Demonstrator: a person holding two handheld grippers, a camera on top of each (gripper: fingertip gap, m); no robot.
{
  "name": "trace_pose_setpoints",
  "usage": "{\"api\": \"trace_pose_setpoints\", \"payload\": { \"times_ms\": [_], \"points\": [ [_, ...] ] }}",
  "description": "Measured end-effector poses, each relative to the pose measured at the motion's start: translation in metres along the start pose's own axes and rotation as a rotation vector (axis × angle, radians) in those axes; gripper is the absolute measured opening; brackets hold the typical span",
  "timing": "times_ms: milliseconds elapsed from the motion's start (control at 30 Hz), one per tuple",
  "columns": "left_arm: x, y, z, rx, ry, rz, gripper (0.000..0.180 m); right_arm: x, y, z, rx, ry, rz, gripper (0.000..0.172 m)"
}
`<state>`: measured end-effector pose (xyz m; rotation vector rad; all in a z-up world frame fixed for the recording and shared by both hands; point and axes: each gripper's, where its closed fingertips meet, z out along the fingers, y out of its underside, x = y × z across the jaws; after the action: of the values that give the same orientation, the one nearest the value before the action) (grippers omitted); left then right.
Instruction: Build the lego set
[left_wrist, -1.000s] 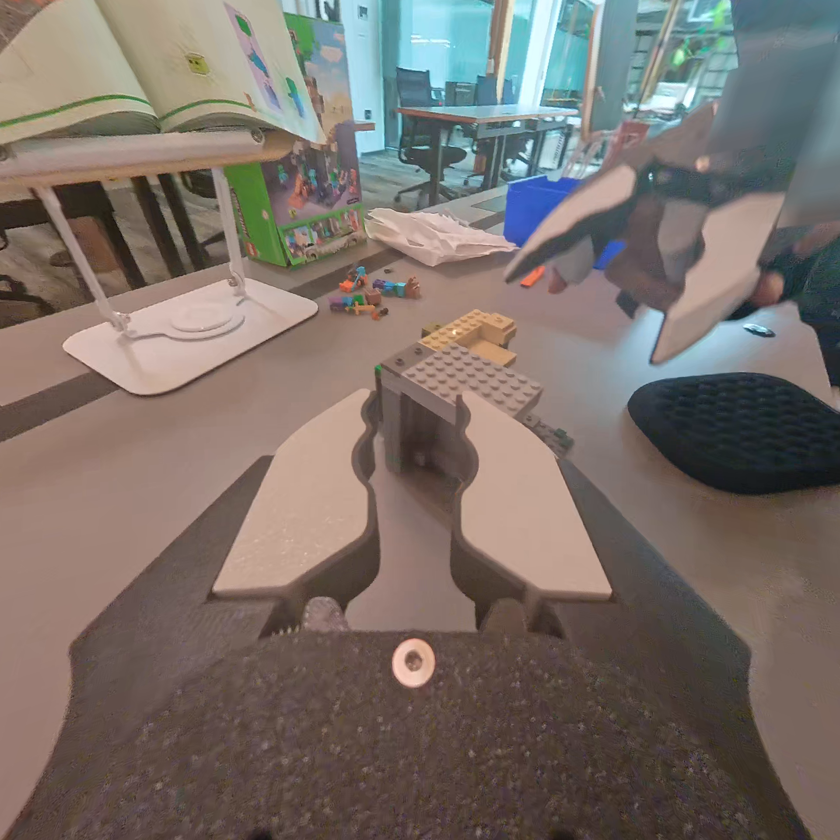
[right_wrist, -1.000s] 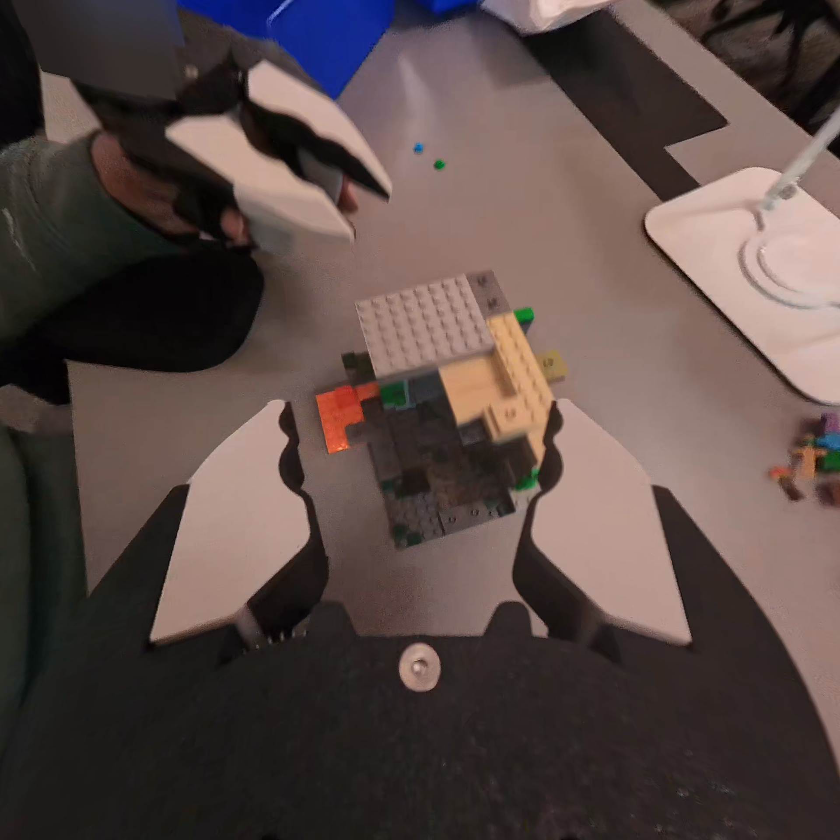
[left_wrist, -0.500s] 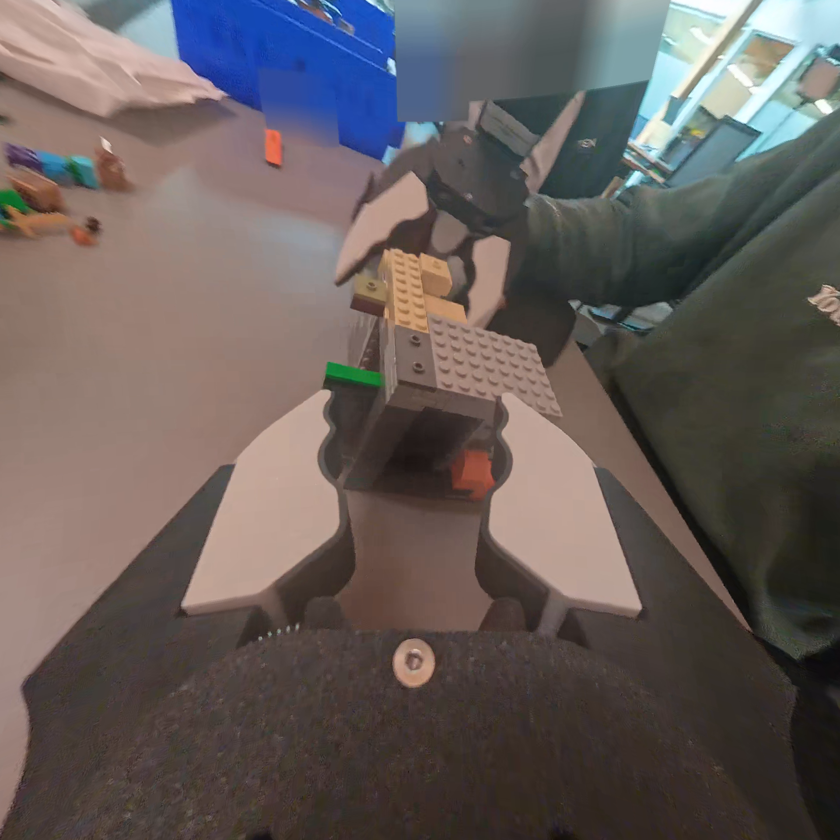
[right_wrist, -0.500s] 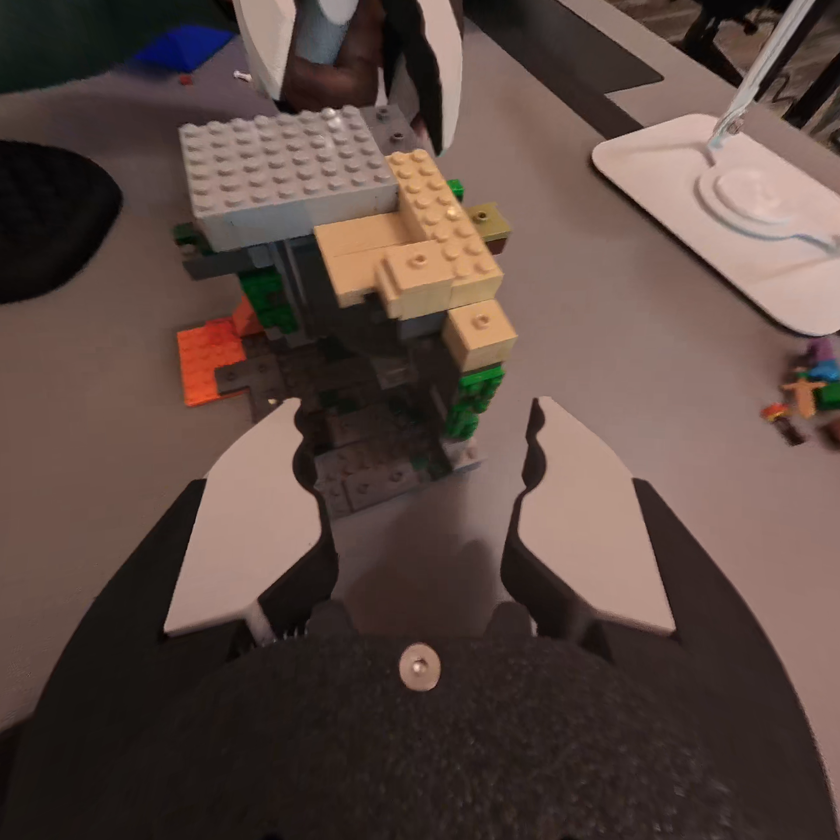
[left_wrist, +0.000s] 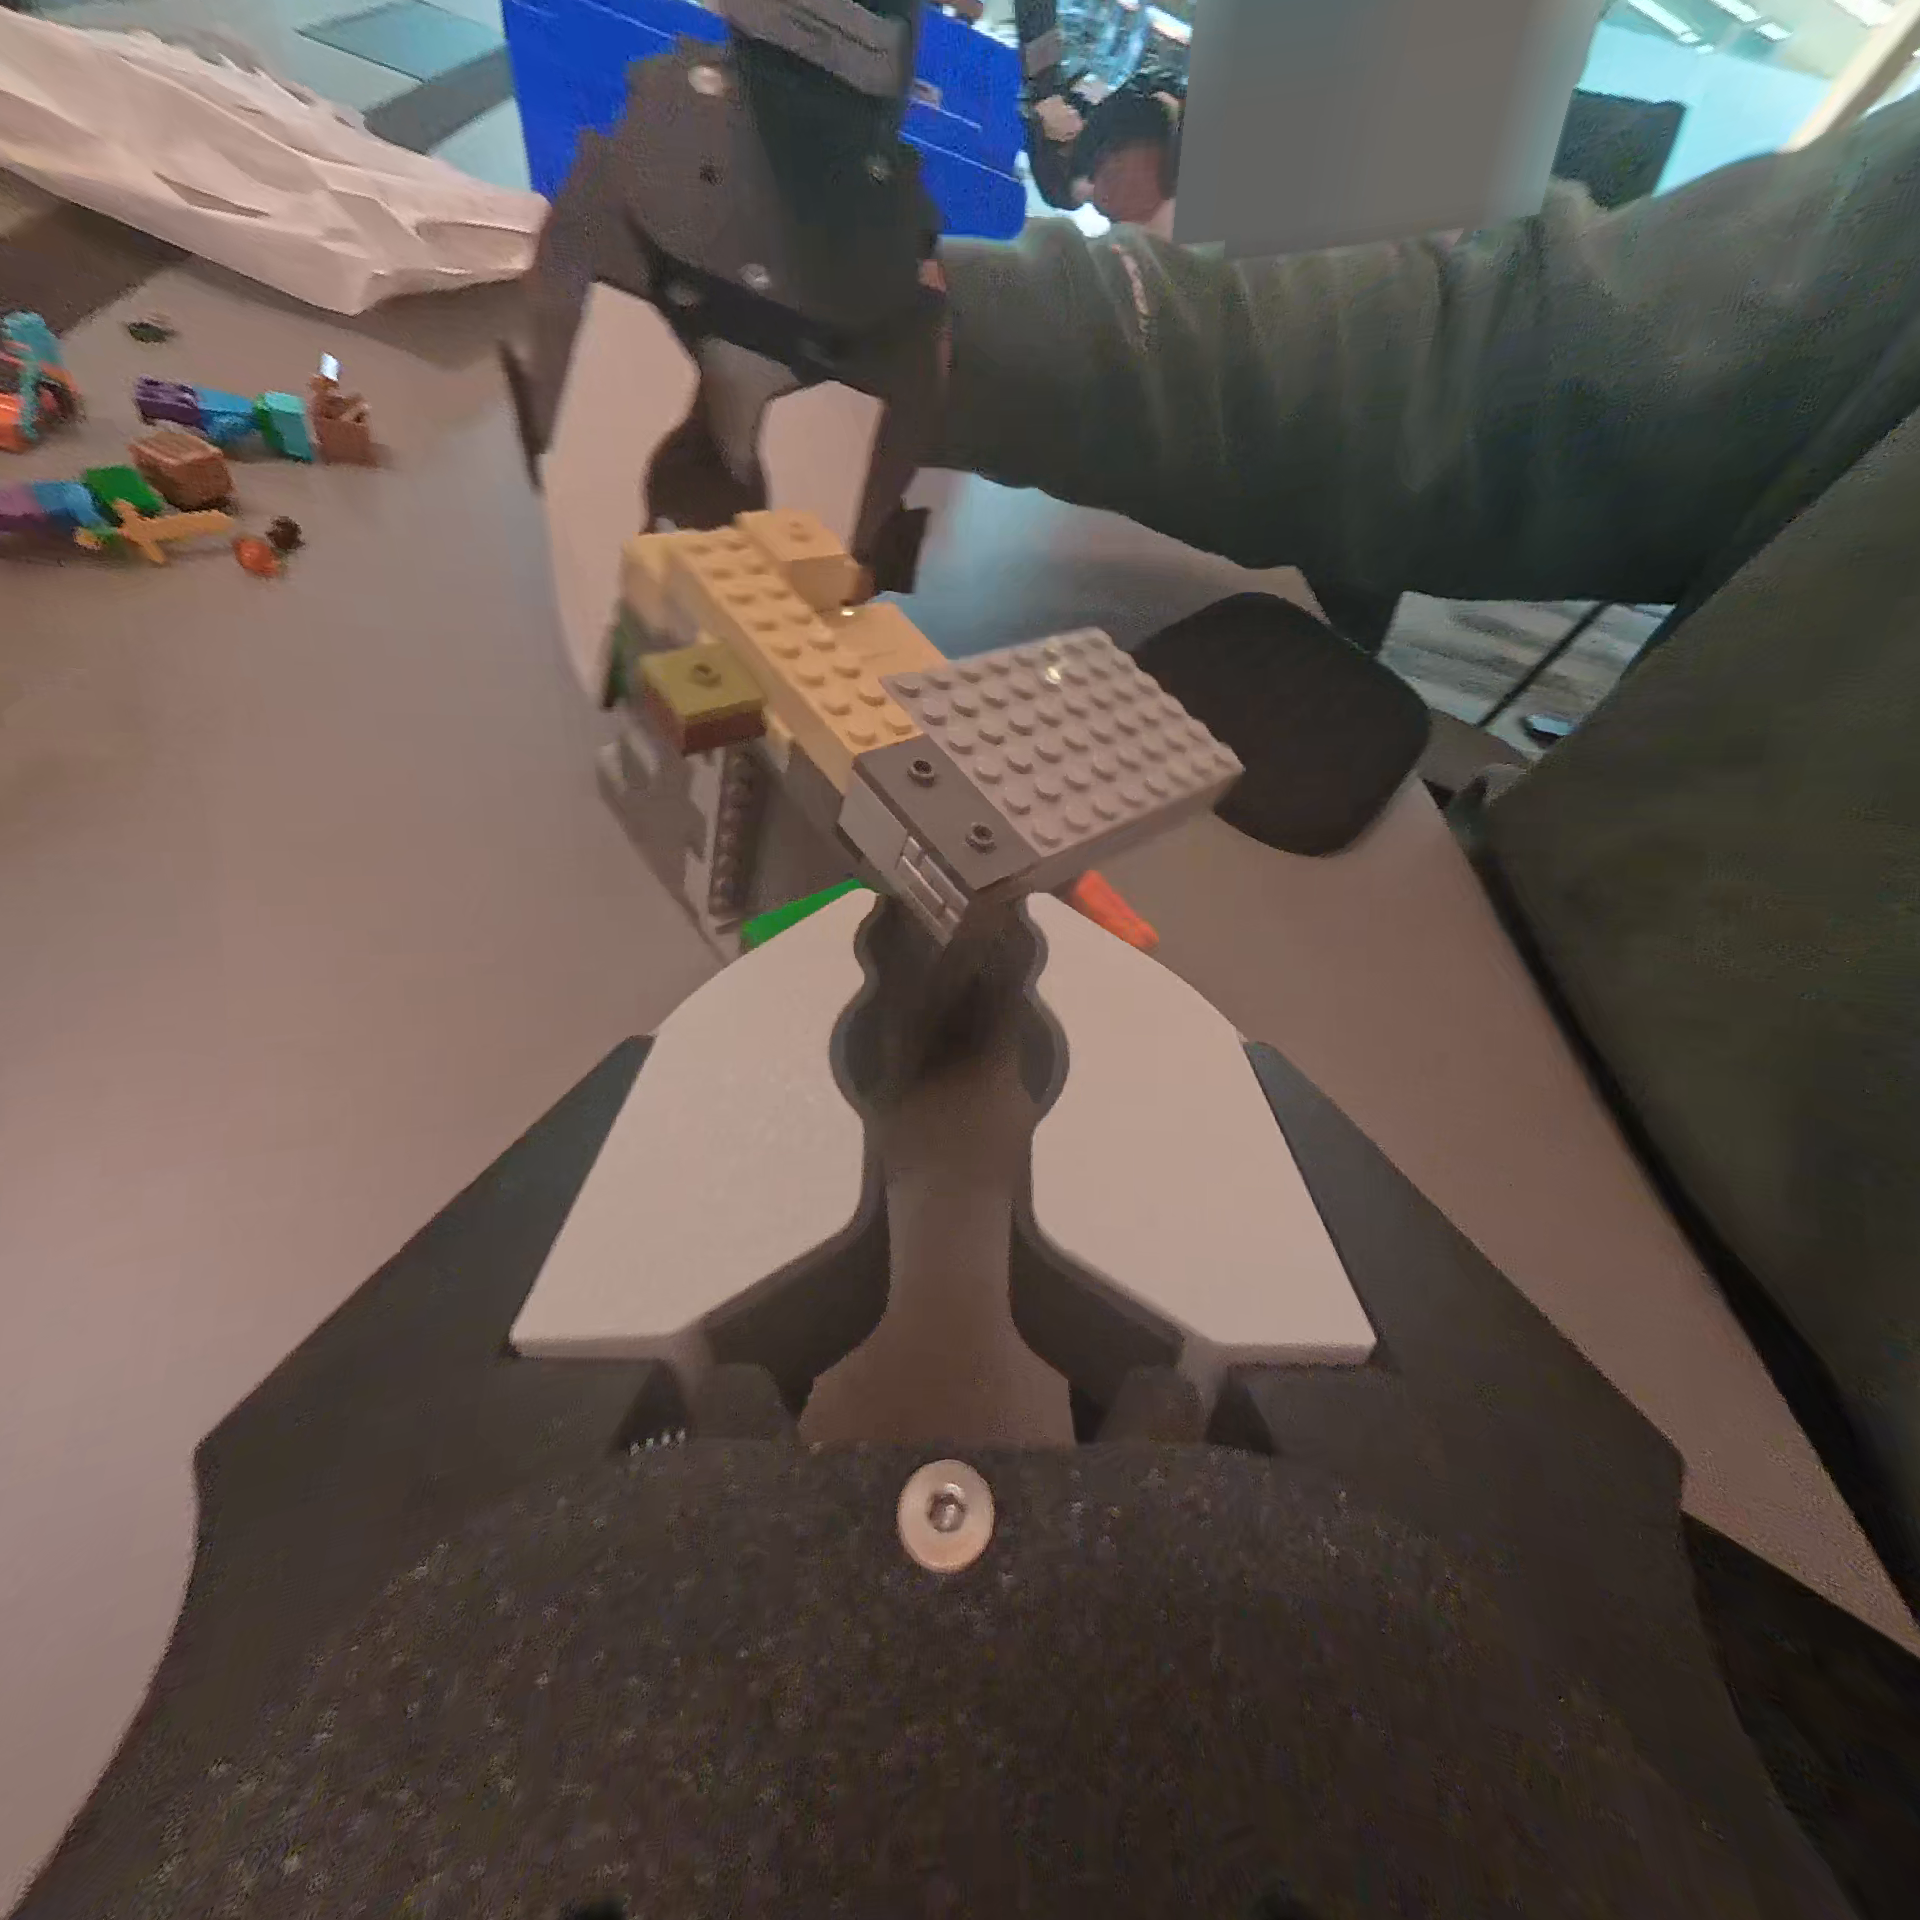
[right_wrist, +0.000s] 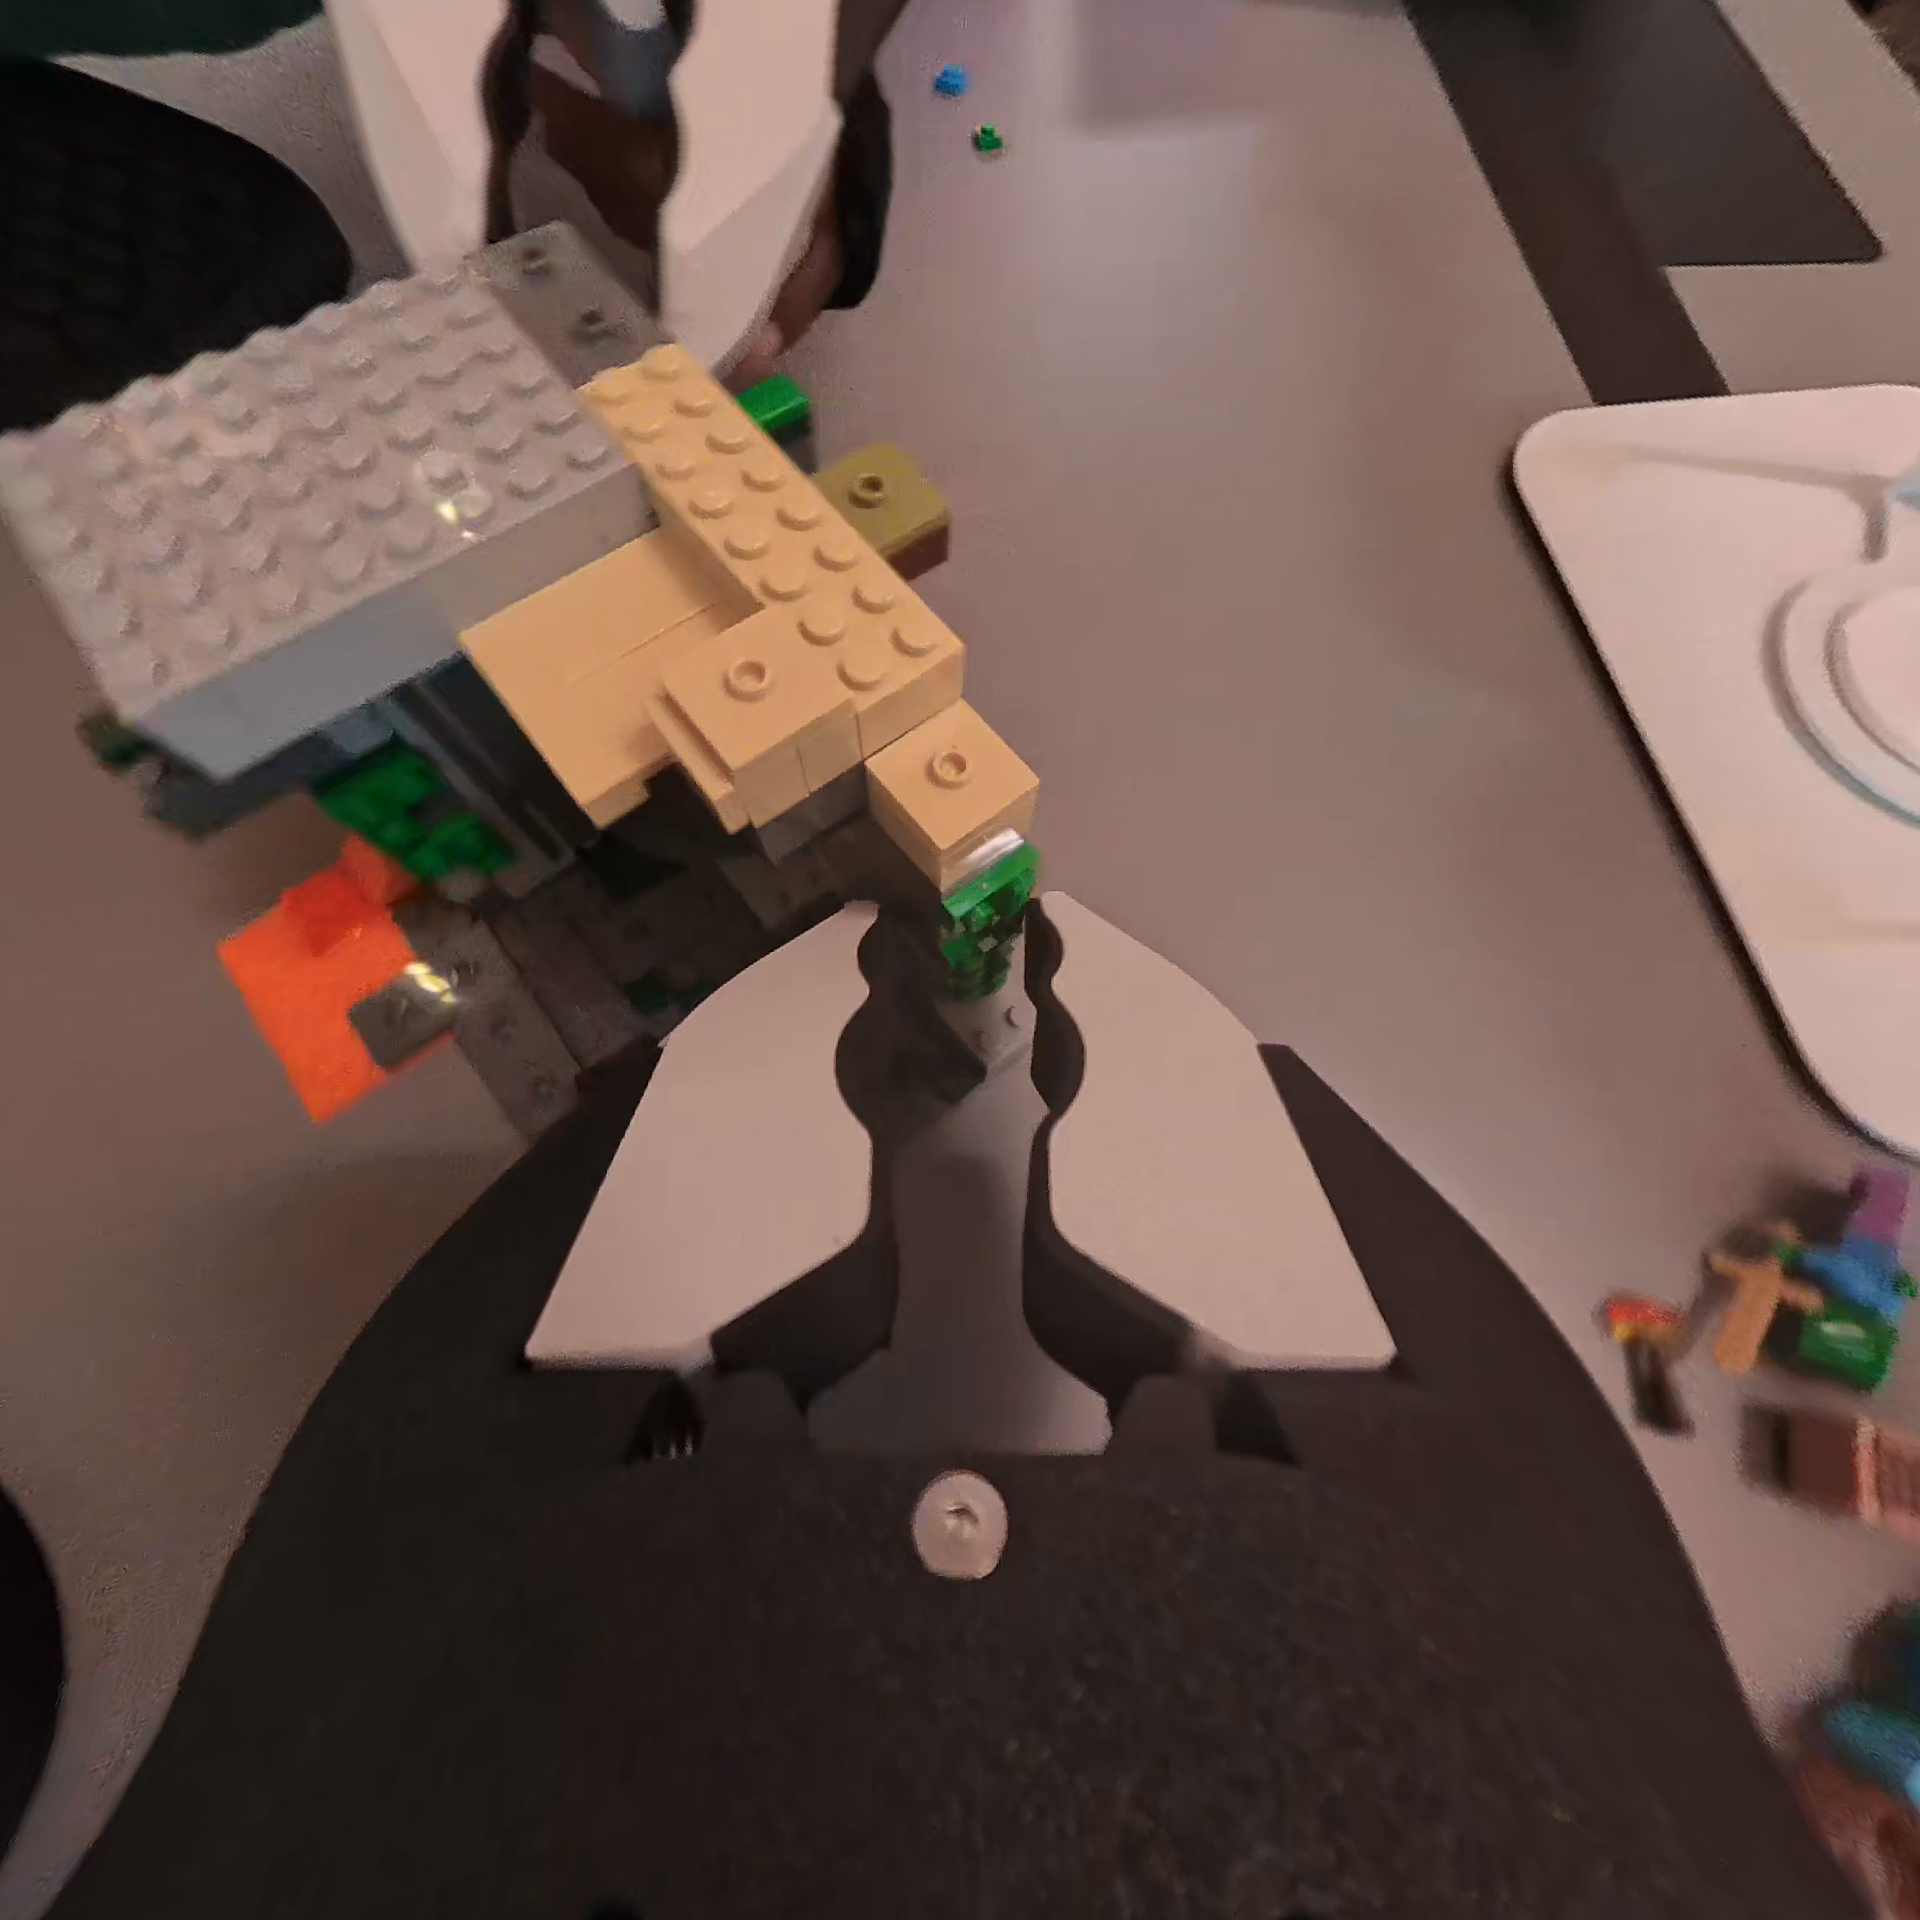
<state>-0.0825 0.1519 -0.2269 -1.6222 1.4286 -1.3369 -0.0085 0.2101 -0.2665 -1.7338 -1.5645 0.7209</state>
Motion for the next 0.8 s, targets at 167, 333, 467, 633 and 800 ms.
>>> {"api": "trace_pose_setpoints", "payload": {
  "times_ms": [167,333,467,633,800],
  "points": [
    [0.018,-0.002,0.015,0.022,-0.102,0.072,0.022,0.027,-0.031,0.021,-0.007,-0.138,-0.088,0.016],
    [0.022,-0.006,0.033,0.010,-0.215,0.119,0.022,0.041,-0.055,0.043,-0.076,-0.239,-0.167,0.018],
    [0.033,-0.009,0.045,0.013,-0.210,0.160,0.029,0.060,-0.070,0.037,-0.025,-0.157,-0.142,0.017],
    [0.031,-0.030,0.016,0.116,-0.247,0.199,0.031,0.056,-0.088,-0.045,0.241,0.086,0.021,0.040],
    [-0.024,-0.033,-0.025,0.170,-0.385,0.147,0.048,-0.007,-0.051,-0.092,0.291,0.321,0.272,0.073]
  ]
}}
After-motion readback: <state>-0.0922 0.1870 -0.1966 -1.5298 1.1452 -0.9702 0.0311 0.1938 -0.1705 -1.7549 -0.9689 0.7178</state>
